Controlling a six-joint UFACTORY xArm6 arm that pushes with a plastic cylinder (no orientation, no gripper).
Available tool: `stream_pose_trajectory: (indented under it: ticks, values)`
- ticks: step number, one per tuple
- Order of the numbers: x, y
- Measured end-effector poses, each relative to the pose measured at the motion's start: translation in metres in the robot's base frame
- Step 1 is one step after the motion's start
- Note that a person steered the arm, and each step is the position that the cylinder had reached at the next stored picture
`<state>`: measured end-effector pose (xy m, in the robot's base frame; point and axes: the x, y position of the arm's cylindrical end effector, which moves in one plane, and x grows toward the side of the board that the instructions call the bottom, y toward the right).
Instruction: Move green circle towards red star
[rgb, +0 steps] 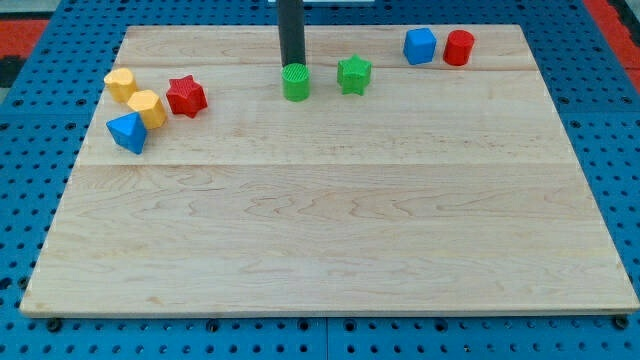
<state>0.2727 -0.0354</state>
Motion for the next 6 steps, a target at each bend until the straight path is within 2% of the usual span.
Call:
stream_pose_trajectory:
  ticks: [3,5,6]
  values:
    - [0.022,0.047]
    - [0.048,0.036]
    - [0.033,0.044]
